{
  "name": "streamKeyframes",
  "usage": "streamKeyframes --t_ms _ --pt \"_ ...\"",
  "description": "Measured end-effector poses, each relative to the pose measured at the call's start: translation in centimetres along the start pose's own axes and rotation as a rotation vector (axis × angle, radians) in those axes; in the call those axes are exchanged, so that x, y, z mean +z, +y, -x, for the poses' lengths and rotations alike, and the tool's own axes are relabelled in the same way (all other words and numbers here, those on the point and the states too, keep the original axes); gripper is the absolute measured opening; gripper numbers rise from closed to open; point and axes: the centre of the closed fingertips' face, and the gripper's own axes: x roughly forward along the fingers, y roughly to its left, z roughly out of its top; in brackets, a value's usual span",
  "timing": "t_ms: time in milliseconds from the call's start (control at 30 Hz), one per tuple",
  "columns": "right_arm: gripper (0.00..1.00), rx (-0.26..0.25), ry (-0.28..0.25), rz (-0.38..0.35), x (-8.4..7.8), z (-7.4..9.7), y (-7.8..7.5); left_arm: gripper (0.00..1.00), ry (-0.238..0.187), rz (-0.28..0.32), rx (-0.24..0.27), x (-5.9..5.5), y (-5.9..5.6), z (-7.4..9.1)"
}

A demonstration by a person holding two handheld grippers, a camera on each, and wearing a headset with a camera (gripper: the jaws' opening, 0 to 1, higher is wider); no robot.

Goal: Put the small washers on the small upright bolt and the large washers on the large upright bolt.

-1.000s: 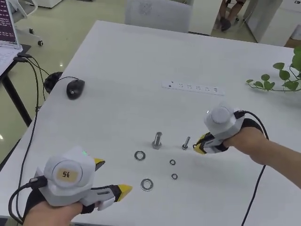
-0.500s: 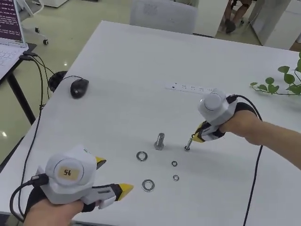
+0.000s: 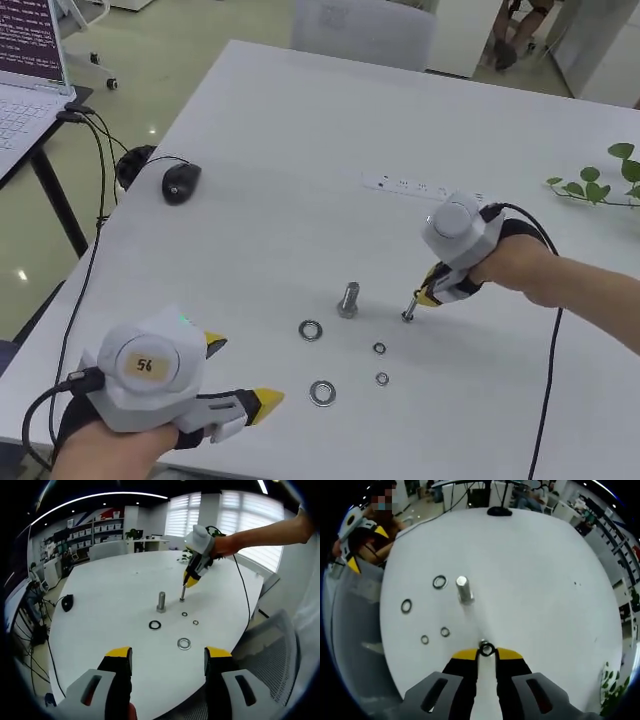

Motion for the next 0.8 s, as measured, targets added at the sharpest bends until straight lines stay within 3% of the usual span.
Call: streamKeyframes --t_ms 800 --pt "0.14 0.020 0.014 -0.009 -0.5 -1.7 -0.3 0.58 0.003 -0.001 0.006 0.1 0.2 0.2"
